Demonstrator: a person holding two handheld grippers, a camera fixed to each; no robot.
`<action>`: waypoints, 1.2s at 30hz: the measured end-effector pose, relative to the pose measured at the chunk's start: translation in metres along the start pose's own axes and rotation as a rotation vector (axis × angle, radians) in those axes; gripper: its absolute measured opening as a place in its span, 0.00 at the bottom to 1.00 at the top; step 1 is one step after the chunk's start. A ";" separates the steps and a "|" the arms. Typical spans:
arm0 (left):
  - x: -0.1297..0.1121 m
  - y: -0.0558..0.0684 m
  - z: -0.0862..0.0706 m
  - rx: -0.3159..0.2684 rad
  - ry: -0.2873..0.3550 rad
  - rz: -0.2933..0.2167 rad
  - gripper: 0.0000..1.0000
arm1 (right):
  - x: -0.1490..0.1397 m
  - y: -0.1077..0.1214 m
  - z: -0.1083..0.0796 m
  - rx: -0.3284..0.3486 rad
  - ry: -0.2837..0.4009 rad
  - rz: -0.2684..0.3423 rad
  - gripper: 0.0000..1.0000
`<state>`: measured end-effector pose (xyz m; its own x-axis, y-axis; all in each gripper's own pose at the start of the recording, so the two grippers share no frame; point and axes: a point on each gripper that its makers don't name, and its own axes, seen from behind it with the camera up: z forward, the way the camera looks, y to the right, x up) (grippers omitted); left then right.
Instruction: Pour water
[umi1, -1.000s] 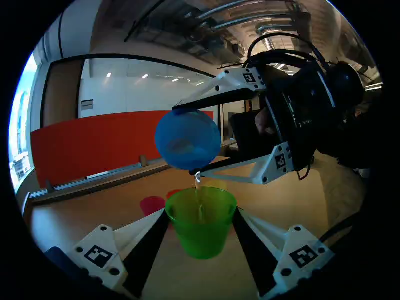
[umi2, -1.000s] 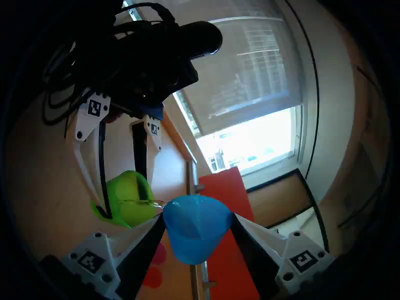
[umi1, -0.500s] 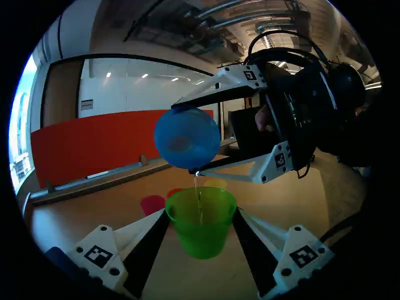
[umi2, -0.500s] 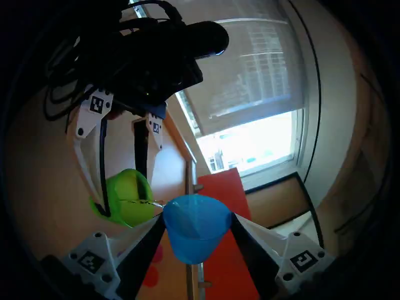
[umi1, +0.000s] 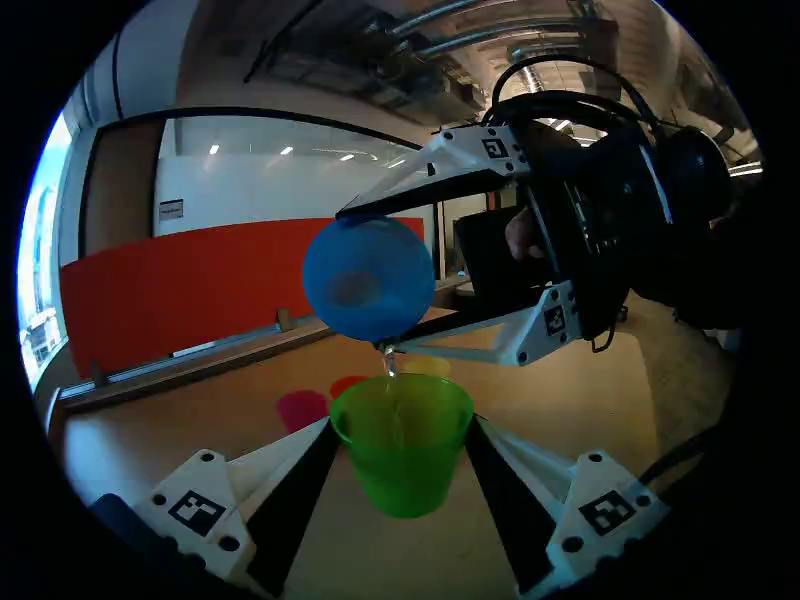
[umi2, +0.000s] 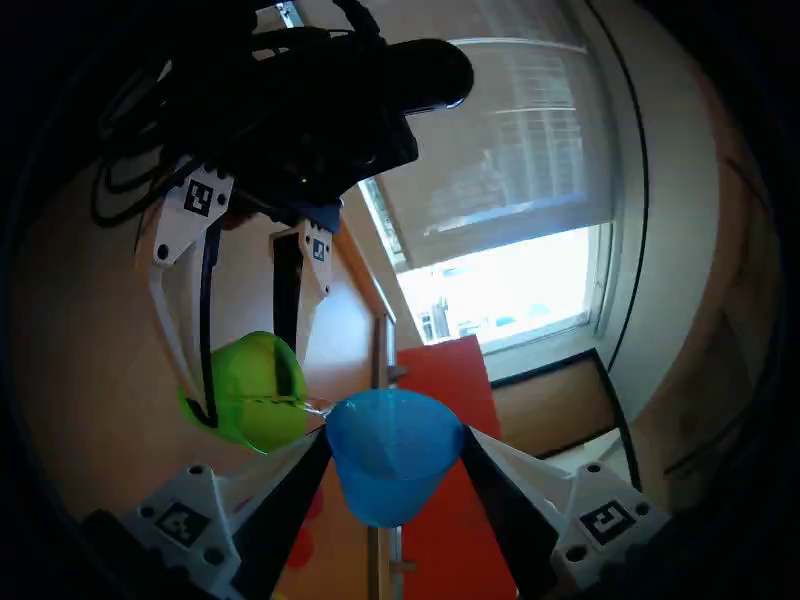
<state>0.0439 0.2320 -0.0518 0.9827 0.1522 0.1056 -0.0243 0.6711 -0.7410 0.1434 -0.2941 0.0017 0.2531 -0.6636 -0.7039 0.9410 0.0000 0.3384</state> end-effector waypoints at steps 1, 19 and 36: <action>0.000 0.000 0.000 0.000 0.000 0.001 0.87 | -0.001 0.000 0.000 0.000 -0.002 -0.003 0.93; -0.001 0.000 0.001 -0.002 -0.002 0.001 0.87 | -0.002 0.002 -0.001 -0.004 -0.008 -0.041 0.94; -0.001 0.000 0.001 -0.002 -0.003 0.004 0.87 | -0.002 0.000 -0.003 -0.002 -0.011 -0.092 0.94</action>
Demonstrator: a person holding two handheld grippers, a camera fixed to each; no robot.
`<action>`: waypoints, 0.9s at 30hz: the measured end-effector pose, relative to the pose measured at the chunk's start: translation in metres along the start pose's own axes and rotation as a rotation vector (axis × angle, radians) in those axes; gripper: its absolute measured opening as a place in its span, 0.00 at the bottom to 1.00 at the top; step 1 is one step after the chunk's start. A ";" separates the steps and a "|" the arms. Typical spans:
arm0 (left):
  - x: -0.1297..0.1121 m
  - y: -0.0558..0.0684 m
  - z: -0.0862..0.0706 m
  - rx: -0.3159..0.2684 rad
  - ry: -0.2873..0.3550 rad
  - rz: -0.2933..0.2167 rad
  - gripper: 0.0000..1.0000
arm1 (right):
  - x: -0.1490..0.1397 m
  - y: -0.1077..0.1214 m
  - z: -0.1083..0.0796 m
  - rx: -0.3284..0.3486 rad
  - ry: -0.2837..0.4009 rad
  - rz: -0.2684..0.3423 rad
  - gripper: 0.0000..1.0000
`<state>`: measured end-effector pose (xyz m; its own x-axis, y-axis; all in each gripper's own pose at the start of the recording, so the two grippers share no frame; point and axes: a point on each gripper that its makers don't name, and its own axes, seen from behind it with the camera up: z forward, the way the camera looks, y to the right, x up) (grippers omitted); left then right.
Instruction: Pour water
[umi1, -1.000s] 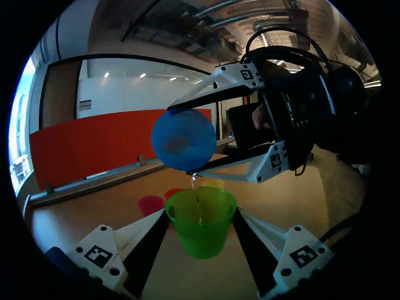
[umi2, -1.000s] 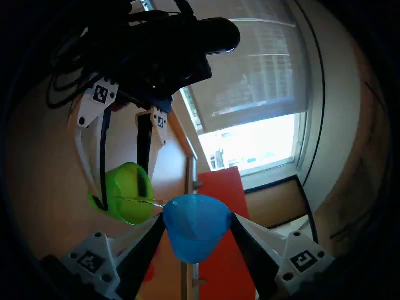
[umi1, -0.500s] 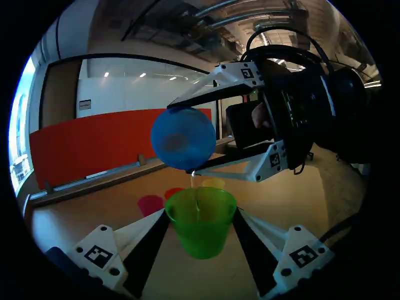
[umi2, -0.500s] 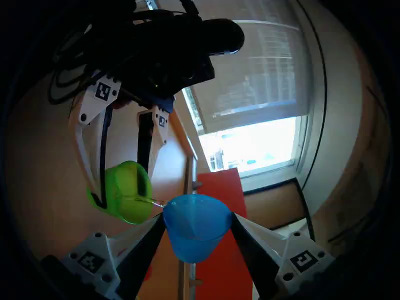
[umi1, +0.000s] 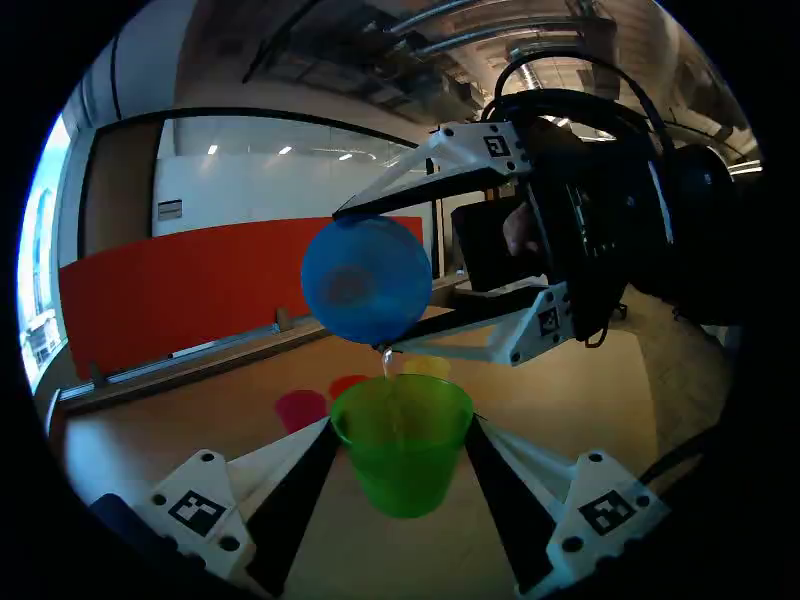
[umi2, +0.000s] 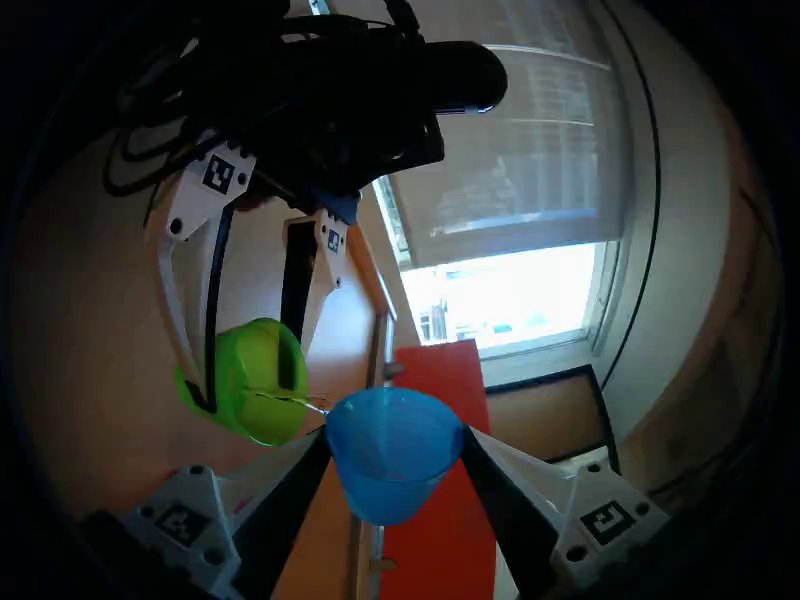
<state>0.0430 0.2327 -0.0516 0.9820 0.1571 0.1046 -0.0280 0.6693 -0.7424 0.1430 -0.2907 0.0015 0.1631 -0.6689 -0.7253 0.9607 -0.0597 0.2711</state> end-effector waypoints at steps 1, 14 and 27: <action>0.000 0.000 0.000 0.001 0.000 0.000 0.87 | 0.000 0.000 0.000 -0.001 0.000 -0.003 0.94; 0.001 0.001 -0.001 0.001 0.001 0.003 0.87 | 0.003 0.002 -0.002 -0.006 -0.004 -0.037 0.94; 0.000 0.000 -0.001 0.001 0.000 0.001 0.87 | 0.007 0.000 0.000 -0.011 -0.009 -0.086 0.93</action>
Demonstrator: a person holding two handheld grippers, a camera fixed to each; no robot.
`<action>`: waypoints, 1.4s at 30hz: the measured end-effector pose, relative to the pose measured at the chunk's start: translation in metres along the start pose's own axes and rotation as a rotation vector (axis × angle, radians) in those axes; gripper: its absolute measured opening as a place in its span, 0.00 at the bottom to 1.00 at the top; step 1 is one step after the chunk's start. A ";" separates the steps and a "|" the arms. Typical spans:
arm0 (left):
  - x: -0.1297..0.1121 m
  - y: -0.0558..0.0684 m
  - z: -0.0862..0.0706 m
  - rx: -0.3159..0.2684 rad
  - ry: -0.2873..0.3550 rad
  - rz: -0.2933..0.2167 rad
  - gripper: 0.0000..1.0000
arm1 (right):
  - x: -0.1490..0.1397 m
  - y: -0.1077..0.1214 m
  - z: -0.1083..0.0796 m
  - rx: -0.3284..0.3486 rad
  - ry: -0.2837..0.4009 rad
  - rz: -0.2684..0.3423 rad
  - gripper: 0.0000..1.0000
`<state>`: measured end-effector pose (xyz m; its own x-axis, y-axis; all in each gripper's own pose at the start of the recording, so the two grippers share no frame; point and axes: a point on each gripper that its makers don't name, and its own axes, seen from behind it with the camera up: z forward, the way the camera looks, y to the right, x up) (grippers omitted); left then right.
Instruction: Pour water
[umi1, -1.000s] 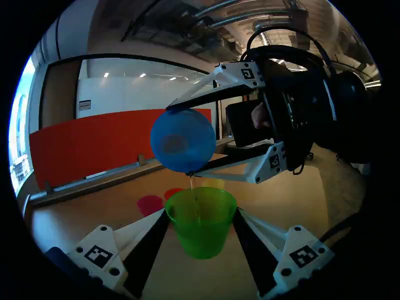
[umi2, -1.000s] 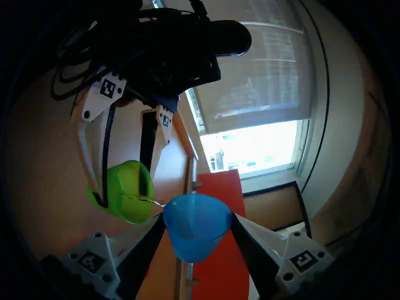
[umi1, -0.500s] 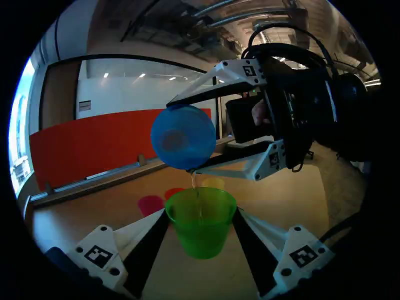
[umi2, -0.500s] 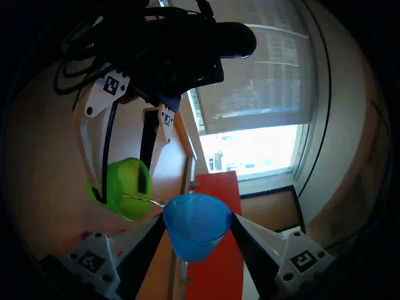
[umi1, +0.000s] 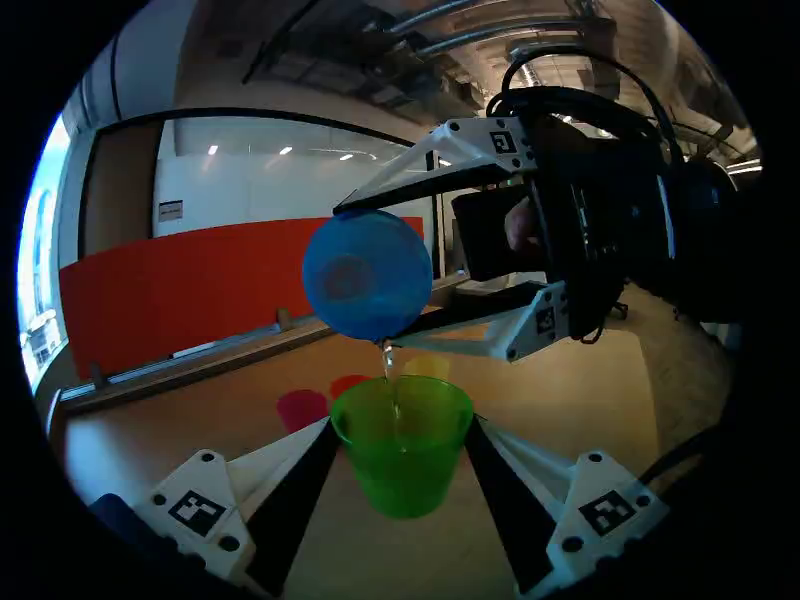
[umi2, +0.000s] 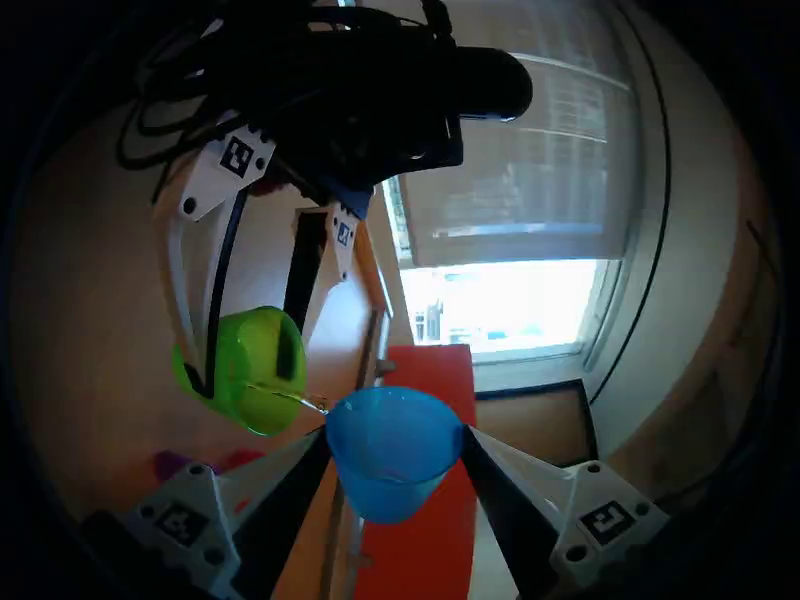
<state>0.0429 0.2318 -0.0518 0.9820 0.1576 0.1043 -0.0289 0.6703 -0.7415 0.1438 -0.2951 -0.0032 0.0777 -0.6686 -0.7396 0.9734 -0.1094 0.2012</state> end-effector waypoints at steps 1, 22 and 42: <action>0.000 0.000 0.000 0.000 0.000 0.000 0.87 | 0.000 0.000 0.000 0.000 0.001 -0.003 0.93; -0.001 -0.001 0.000 0.003 0.000 0.002 0.87 | 0.004 -0.002 0.002 -0.005 0.003 -0.064 0.93; 0.001 0.000 -0.002 0.004 0.003 0.004 0.87 | 0.012 -0.002 -0.001 -0.004 0.009 -0.087 0.94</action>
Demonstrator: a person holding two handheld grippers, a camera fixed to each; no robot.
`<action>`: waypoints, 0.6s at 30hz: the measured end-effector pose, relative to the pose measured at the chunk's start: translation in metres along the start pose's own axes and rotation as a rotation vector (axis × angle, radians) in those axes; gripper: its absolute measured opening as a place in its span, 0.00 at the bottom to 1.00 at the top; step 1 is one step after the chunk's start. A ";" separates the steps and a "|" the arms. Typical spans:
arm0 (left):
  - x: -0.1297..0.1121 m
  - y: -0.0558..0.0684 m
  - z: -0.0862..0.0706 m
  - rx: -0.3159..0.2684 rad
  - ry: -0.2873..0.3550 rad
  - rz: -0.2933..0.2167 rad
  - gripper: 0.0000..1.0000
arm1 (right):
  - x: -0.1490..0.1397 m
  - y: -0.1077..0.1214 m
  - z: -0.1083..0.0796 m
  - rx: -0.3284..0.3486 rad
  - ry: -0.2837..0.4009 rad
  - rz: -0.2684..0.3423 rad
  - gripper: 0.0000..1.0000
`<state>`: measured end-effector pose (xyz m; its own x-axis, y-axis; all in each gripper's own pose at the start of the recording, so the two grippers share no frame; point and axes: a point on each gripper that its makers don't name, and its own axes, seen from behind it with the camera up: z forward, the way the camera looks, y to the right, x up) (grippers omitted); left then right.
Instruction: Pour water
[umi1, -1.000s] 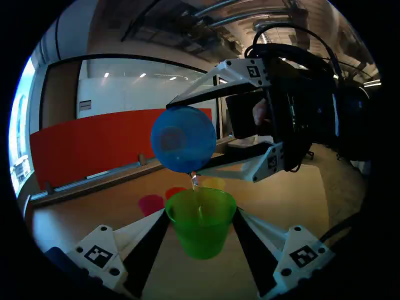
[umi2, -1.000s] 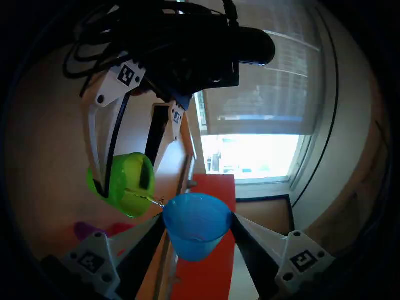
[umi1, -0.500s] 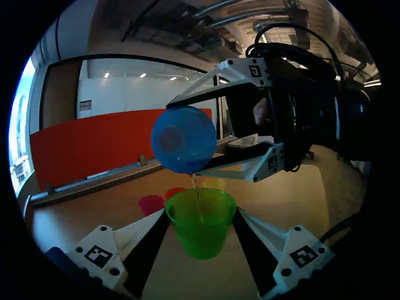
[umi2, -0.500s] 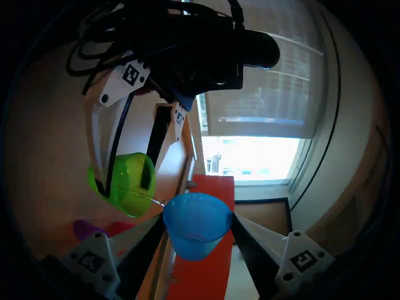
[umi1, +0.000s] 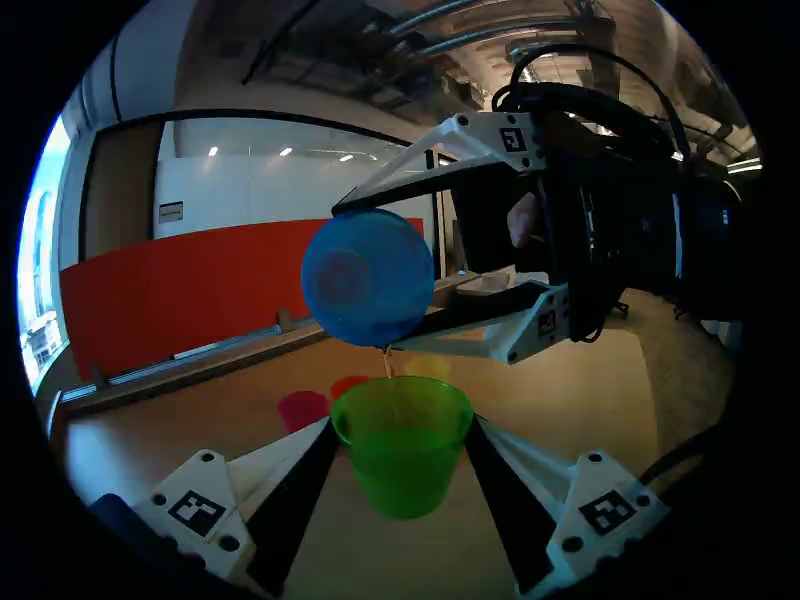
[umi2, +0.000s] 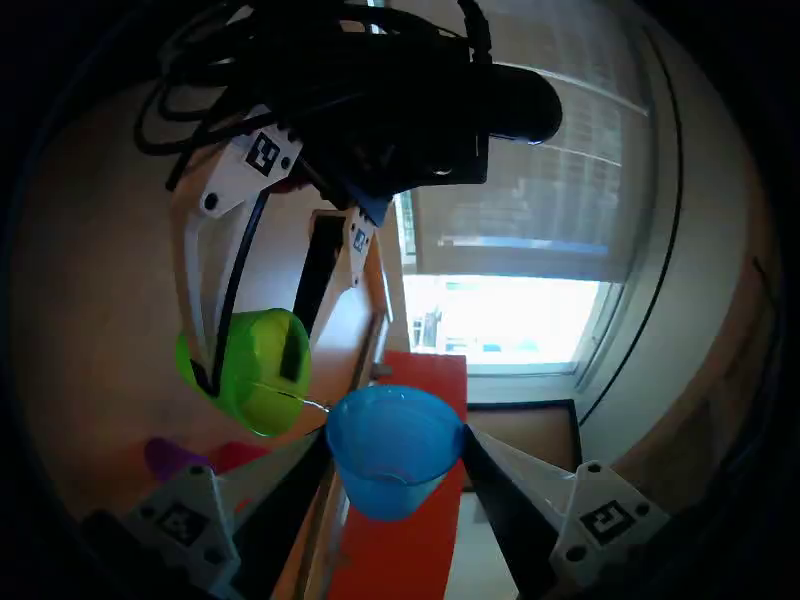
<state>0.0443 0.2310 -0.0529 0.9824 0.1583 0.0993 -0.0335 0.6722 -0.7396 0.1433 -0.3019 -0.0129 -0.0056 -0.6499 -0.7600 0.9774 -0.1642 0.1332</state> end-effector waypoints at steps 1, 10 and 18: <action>0.000 0.000 0.000 0.000 0.000 0.000 0.87 | 0.000 0.000 0.000 0.001 0.000 -0.001 0.94; 0.001 0.000 0.000 0.001 0.001 0.000 0.87 | 0.003 0.000 -0.002 0.001 0.000 -0.012 0.93; 0.001 -0.001 -0.001 0.002 0.002 -0.002 0.87 | 0.007 0.001 -0.004 0.001 -0.002 -0.024 0.94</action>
<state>0.0452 0.2304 -0.0528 0.9828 0.1554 0.0996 -0.0318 0.6740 -0.7381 0.1448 -0.3037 -0.0202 -0.0294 -0.6475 -0.7615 0.9767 -0.1807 0.1160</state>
